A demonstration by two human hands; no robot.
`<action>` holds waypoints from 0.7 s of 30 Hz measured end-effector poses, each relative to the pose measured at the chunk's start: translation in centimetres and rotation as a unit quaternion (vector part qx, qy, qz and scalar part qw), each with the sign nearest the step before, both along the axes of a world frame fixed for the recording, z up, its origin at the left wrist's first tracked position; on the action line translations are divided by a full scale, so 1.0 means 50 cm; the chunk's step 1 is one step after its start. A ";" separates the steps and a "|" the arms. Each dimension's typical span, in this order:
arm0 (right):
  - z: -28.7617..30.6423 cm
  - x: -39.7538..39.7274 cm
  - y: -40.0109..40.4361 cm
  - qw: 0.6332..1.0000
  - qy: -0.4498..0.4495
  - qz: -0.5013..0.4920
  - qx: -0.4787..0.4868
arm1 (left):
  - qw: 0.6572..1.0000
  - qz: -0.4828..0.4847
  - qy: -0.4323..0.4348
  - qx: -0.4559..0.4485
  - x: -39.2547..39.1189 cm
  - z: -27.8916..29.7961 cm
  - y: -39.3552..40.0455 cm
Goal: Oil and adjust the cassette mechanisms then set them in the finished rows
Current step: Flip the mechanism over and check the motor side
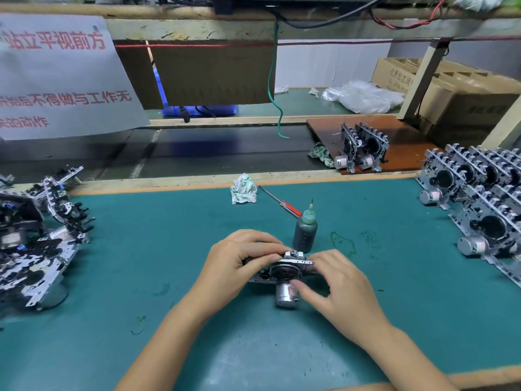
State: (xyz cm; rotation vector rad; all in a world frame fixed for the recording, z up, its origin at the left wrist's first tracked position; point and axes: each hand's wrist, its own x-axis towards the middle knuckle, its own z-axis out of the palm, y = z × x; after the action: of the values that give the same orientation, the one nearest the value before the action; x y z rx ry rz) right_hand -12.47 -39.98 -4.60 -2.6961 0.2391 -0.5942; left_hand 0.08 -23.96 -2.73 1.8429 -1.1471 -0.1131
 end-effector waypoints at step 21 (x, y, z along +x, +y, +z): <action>0.098 0.069 -0.024 0.977 0.051 0.151 -0.143 | 0.983 0.077 -0.157 0.055 0.013 0.037 0.042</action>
State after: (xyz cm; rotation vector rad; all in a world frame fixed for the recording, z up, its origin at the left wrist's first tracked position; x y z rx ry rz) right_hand -9.03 -41.21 0.30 -2.9594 -0.2473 -0.4239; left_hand 0.74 -21.88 -0.86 2.0928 -1.2247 0.2152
